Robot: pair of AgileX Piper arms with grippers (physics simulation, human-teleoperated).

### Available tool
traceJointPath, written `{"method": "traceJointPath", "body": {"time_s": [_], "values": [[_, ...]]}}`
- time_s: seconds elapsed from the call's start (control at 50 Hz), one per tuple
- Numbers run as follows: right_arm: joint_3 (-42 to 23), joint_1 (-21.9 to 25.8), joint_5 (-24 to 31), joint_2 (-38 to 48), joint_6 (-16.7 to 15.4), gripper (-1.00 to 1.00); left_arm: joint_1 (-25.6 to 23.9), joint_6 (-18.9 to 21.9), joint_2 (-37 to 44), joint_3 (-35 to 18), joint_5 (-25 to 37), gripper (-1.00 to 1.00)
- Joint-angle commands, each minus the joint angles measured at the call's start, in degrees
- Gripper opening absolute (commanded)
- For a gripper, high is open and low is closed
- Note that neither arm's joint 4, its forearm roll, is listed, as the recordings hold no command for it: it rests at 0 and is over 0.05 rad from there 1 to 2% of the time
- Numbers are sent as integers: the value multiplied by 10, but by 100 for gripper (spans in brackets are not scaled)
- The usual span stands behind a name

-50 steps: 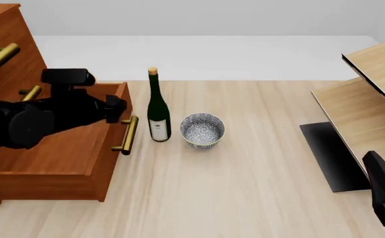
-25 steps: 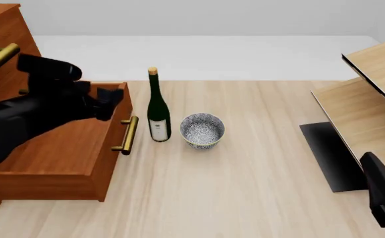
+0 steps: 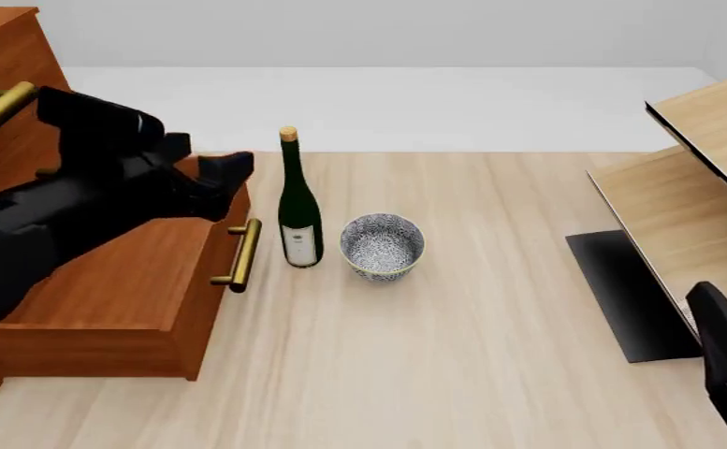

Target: Put the wine bottle in the bottom drawer of the cabinet.

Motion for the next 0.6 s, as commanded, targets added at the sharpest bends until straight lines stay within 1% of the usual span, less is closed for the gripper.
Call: {"method": "traceJointPath", "body": {"time_s": [0.02,0.18,0.22,0.26,0.32,0.36,0.4,0.44,0.5,0.6], "values": [[-6,-2,5,0,-2,100,-17,-2,14,-7,-19,100],[-5,0,3,0,-2,100,-28,1,36,-18,-35,100],[-4,-1,2,0,-1,100,-25,14,49,-21,-43,100],[-2,-1,2,0,-1,100,-28,9,58,-25,-51,100],[-1,-2,1,0,-1,100,-27,15,78,-30,-63,100],[-1,-4,0,0,-1,100,-30,11,84,-32,-68,100],[0,-4,-1,0,0,100,-29,20,95,-33,-75,100],[3,-4,-1,0,0,100,-23,17,105,-37,-81,100],[3,-7,-1,0,0,100,-25,13,112,-40,-85,100],[4,-9,0,0,-1,100,-28,19,138,-42,-101,100]]}}
